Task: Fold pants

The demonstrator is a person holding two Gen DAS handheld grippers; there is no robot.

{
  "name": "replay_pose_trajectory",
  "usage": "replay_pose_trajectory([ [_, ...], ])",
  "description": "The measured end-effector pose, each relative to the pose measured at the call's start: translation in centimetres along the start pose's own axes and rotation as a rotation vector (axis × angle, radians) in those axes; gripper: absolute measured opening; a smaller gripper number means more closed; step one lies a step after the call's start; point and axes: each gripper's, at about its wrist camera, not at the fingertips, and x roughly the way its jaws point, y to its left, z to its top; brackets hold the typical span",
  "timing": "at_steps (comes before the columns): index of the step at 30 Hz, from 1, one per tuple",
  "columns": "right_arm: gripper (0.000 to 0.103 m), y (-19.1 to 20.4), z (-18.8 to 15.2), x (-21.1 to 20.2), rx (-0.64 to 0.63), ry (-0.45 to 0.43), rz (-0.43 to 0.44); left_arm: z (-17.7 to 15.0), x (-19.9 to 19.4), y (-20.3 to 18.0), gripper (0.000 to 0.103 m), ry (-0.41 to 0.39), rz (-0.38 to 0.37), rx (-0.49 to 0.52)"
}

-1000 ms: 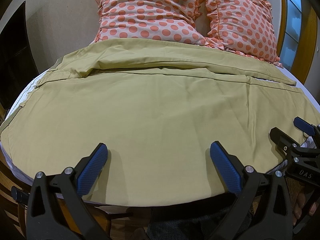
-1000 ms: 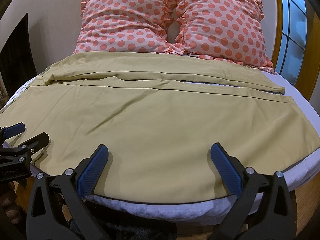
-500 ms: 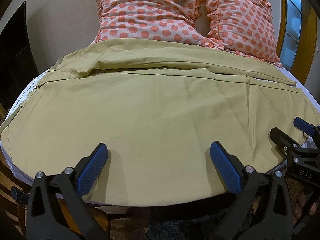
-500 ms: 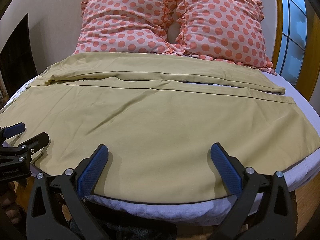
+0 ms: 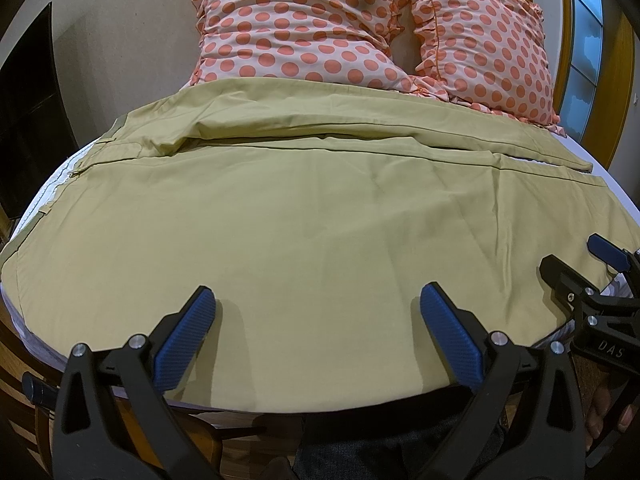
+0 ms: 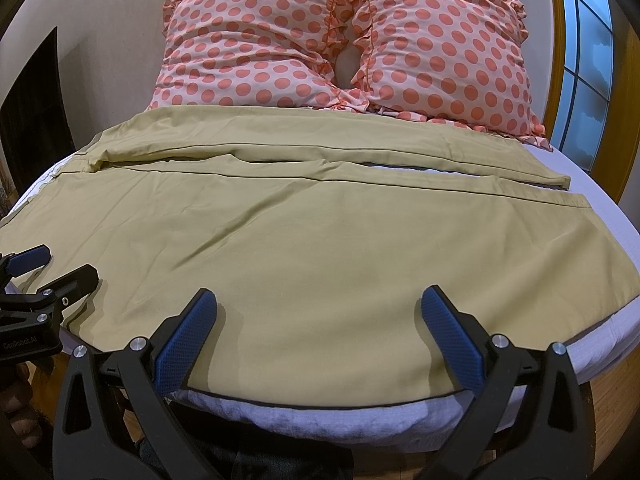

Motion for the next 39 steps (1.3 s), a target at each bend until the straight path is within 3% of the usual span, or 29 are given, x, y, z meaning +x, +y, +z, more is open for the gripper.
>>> replay_pose_trajectory([
  [20, 0.102, 0.0, -0.2, -0.2, -0.003, -0.025, 0.005, 0.0, 0.0, 0.0, 0.101, -0.005, 0.000, -0.001],
  [27, 0.102, -0.2, -0.8, -0.1, -0.023, -0.097, 0.034, 0.2, -0.3, 0.1, 0.101, -0.025, -0.007, 0.007],
  [30, 0.102, -1.6, 1.3, 0.4, -0.006, -0.006, 0.062, 0.3, -0.4, 0.5, 0.101, -0.022, -0.026, 0.018],
  [32, 0.102, -3.6, 3.1, 0.2, 0.047, -0.013, 0.050, 0.6, -0.2, 0.8, 0.101, -0.011, -0.036, 0.021],
  [35, 0.102, -8.5, 9.1, 0.9, 0.155, -0.025, -0.048, 1.7, 0.2, 1.8, 0.101, -0.003, -0.061, -0.004],
  [38, 0.102, -13.9, 15.4, 4.8, 0.302, 0.038, -0.145, 2.8, 0.0, 2.8, 0.101, -0.021, -0.078, -0.035],
  [39, 0.092, -15.9, 17.6, 7.0, 0.356, 0.085, -0.190, 3.4, -0.1, 3.1, 0.101, -0.035, -0.081, -0.044],
])
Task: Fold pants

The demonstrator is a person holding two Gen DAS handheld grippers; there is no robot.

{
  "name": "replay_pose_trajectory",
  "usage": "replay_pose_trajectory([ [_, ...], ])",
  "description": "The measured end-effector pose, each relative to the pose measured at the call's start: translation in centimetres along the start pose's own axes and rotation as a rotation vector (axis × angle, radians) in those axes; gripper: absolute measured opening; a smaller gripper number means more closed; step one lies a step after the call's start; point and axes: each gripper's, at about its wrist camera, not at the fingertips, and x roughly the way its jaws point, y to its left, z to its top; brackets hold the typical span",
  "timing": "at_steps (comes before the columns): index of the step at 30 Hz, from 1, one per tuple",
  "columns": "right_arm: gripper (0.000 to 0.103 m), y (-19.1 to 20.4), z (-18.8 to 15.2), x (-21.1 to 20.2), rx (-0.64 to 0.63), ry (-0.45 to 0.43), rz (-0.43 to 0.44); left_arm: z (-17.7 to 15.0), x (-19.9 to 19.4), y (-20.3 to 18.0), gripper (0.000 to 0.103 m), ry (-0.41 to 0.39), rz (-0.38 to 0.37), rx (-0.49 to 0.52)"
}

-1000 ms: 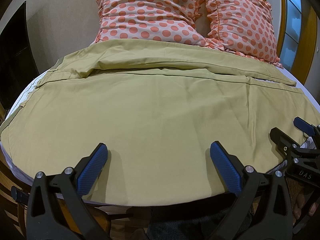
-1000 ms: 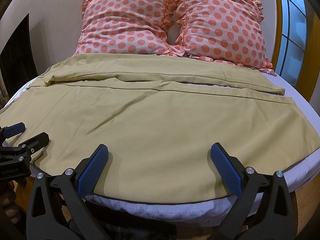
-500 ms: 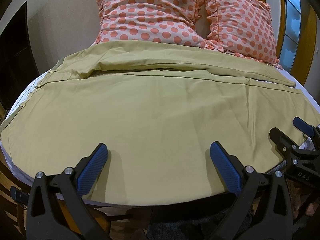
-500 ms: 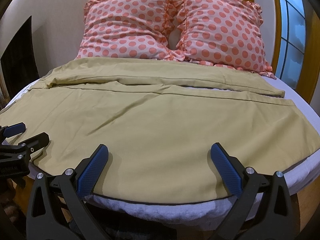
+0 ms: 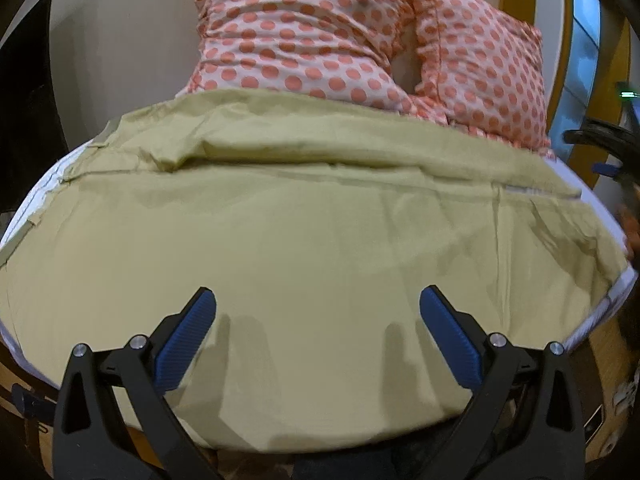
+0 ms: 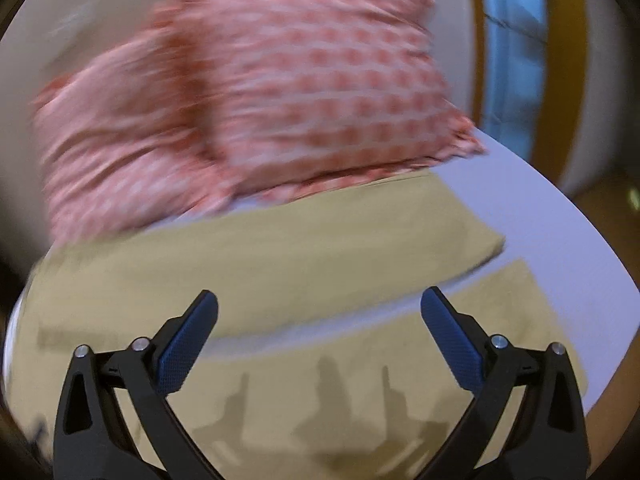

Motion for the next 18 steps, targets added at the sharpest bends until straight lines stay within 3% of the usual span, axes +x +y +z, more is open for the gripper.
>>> replay_pose_trajectory([
  [3, 0.067, -1.6, 6.1, 7.1, 0.132, 0.121, -0.117, 1.5, -0.1, 0.6, 0.101, -0.029, 0.010, -0.001],
  [7, 0.058, -4.0, 9.8, 14.2, 0.304, 0.192, -0.216, 3.3, 0.0, 1.4, 0.101, -0.056, 0.038, 0.017],
  [9, 0.051, -5.0, 10.6, 16.9, 0.368, 0.208, -0.248, 4.2, 0.3, 2.1, 0.101, -0.068, 0.050, 0.021],
  [12, 0.052, -6.0, 10.4, 19.3, 0.444, 0.196, -0.267, 5.0, 0.7, 2.9, 0.101, -0.077, 0.062, 0.014],
  [14, 0.052, -5.9, 10.7, 20.2, 0.412, 0.167, -0.306, 5.5, 1.1, 3.4, 0.101, -0.075, 0.058, 0.001],
  [16, 0.045, -5.5, 10.5, 21.2, 0.323, 0.154, -0.363, 6.0, 1.8, 4.1, 0.101, -0.063, 0.039, -0.026],
  [18, 0.029, -5.1, 9.5, 21.2, 0.235, 0.116, -0.364, 6.4, 2.1, 4.8, 0.101, -0.054, 0.027, -0.052],
])
